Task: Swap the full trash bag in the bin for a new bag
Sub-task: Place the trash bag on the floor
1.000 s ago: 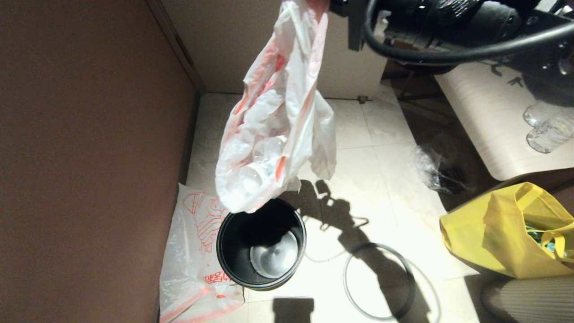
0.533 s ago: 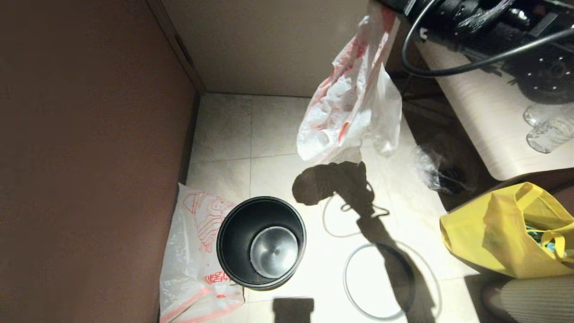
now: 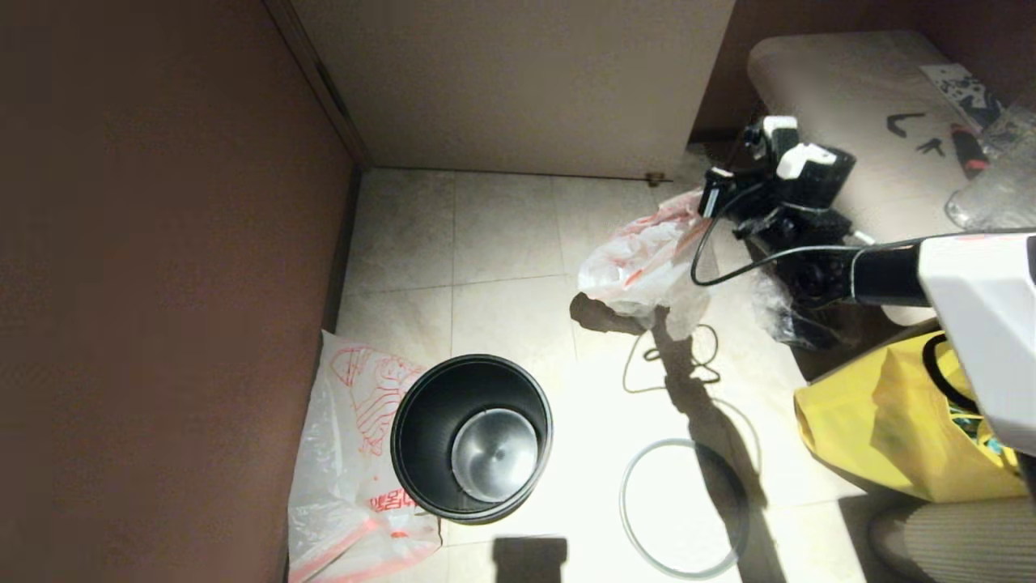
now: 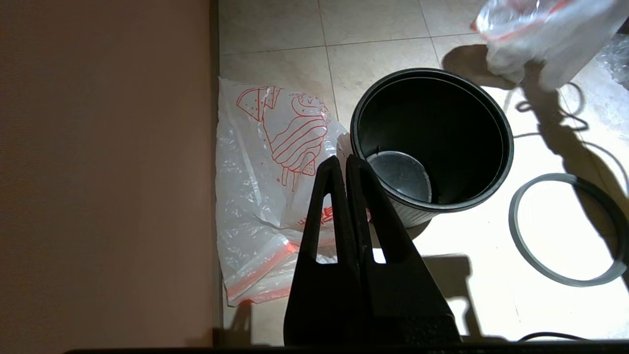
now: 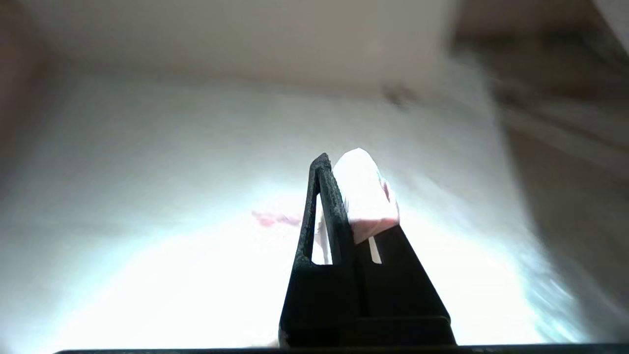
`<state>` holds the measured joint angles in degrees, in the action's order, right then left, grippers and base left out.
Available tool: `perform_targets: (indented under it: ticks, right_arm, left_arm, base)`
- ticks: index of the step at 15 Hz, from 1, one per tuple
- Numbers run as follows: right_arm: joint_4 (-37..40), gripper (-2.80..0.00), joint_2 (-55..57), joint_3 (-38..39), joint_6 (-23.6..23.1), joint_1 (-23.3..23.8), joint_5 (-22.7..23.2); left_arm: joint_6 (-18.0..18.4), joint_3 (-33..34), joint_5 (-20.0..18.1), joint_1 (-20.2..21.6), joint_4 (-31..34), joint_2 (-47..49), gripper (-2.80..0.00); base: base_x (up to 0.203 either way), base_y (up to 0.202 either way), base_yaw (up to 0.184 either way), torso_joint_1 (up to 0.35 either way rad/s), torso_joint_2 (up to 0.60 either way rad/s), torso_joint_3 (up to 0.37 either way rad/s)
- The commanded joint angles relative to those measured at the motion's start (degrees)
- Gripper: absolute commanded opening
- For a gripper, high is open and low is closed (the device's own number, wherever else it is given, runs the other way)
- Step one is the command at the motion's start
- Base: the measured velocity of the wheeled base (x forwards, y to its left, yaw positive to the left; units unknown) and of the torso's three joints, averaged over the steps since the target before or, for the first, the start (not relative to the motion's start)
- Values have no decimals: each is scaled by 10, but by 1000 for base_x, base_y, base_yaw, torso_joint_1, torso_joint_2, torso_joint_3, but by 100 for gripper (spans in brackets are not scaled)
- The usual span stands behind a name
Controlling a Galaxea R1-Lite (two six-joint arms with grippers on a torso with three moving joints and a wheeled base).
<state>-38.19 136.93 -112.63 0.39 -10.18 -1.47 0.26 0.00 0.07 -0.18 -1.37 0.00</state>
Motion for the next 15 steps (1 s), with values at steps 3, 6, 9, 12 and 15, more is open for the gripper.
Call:
perform_targets:
  ticks: [3, 6, 9, 12, 15]
  right_arm:
    - [-13, -280, 141, -2, -16, 47, -7]
    - [18, -280, 185, -4, -42, 63, -7]
    - [21, -280, 200, 9, -71, 74, -31]
    - [18, 0, 151, 72, -73, 65, -49]
    - [99, 0, 58, 95, -23, 43, -55]
  left_arm:
    - [0, 7, 0, 0, 0, 1, -280]
    - [0, 7, 0, 0, 0, 1, -280]
    - [0, 7, 0, 0, 0, 1, -280]
    - [0, 7, 0, 0, 0, 1, -280]
    - [0, 7, 0, 0, 0, 1, -280]
  base:
    - [0, 0, 0, 0, 0, 0]
    - [0, 0, 0, 0, 0, 0]
    - [0, 0, 0, 0, 0, 0]
    - [0, 0, 0, 0, 0, 0]
    - [0, 0, 0, 0, 0, 0]
